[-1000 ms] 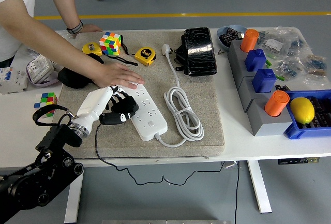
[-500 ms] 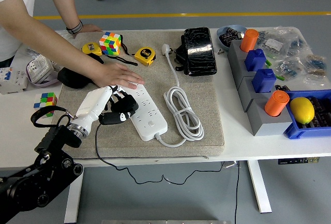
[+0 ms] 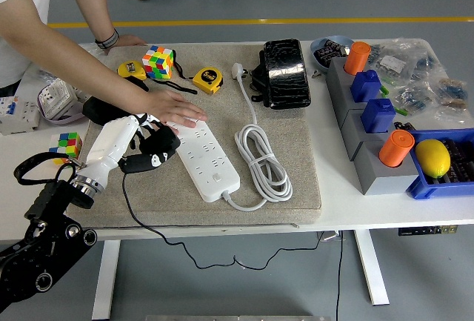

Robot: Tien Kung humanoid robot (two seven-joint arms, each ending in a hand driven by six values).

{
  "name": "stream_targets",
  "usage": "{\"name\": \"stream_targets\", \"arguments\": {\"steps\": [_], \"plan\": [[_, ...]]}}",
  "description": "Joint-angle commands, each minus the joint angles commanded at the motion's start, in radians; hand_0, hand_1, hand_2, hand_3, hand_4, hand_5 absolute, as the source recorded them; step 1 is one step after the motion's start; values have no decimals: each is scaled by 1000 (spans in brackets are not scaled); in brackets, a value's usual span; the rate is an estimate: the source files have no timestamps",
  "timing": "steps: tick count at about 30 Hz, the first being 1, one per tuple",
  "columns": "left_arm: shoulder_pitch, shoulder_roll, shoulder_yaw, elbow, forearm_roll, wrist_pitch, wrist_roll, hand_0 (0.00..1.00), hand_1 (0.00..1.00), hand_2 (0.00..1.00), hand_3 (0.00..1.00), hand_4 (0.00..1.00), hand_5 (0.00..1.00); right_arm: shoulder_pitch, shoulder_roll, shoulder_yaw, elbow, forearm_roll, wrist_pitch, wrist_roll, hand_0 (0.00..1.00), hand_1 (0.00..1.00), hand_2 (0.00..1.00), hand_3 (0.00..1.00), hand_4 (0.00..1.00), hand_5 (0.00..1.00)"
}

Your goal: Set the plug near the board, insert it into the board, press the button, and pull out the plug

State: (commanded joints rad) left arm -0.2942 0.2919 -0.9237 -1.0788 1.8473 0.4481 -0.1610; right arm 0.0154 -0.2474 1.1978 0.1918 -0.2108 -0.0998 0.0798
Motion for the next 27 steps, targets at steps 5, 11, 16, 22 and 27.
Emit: {"name": "stream_targets", "arguments": {"steps": [5, 11, 16, 22, 27], "plan": [[0, -2, 1, 36, 11, -8, 1, 246, 305, 324, 488, 713, 207, 0, -1, 4, 1, -2, 0, 0, 493, 580, 538, 507, 833, 360], [2, -7, 2, 55, 16, -14, 14, 291, 355, 396, 530, 732, 229, -1, 0, 6, 0, -4, 0, -1, 493, 580, 538, 507, 831, 360], [5, -5, 1, 60, 23, -19, 21, 291, 355, 396, 530, 732, 229, -1, -1, 10, 0, -7, 0, -1, 493, 580, 538, 507, 831, 360], [9, -4, -12, 61, 17, -32, 12, 336, 479, 507, 561, 998, 391, 0, -1, 12, -1, -9, 0, -1, 494, 580, 538, 507, 832, 360], [19, 0, -26, 48, 18, -36, 6, 379, 538, 566, 651, 998, 559, 2, -2, 11, 0, -12, 0, -1, 493, 580, 538, 507, 831, 359]]}}
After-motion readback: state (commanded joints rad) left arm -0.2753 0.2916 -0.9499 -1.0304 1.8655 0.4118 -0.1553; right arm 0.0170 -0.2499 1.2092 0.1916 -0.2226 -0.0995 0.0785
